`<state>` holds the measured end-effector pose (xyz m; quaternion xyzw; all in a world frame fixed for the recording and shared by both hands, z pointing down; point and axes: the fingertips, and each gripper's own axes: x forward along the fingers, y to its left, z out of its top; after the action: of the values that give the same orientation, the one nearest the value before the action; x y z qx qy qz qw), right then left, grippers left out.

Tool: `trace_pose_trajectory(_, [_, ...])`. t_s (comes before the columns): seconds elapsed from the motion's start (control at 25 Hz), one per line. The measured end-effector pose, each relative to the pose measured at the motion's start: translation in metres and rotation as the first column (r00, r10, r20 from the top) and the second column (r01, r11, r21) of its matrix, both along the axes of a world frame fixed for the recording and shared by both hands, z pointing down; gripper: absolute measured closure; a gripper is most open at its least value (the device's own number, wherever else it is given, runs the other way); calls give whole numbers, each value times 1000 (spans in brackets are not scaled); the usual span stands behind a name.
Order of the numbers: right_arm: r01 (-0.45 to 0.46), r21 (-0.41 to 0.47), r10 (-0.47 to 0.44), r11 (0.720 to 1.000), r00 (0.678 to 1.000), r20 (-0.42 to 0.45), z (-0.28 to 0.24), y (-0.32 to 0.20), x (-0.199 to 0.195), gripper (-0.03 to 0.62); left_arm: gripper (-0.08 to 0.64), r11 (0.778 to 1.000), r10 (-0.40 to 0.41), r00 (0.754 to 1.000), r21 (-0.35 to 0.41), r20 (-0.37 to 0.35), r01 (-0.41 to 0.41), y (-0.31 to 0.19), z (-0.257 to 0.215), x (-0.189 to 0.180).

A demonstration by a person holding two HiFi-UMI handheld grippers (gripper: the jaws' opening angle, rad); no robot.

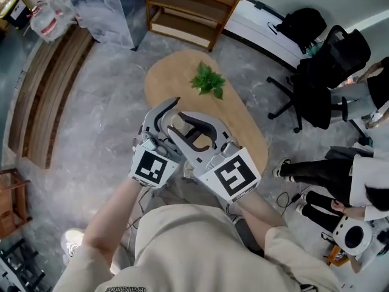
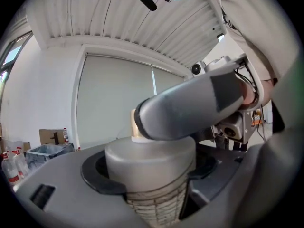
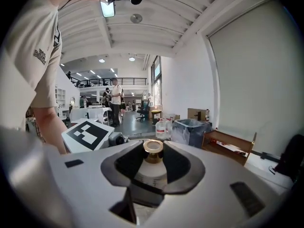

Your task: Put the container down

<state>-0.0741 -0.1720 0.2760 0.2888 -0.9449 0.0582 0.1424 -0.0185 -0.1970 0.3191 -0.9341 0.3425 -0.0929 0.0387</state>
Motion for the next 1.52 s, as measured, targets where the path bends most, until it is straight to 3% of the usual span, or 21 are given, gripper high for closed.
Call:
trace_pose_trajectory(0.2, [8,12,-8,1000,999,-32,41,-33,13,486,216,1000,17,999,17,-31,-16,-33,38,15])
trace_pose_trajectory(0.6, [7,-30,-9,1000,999,-46,143,-87,17,486,216,999,32,999,-37,-25,-33,-85,141,19])
trace_pose_trajectory(0.92, [16,-76,-21,997,998,-60,240,-96,20,486,216,994,19,999,-105,-34,-22,-92,240,22])
trace_pose_trajectory(1.52, [45,-105,-56,993,993,-106,418,-80,23,488,216,975,31,999,-222,25,-25,-74,423,27])
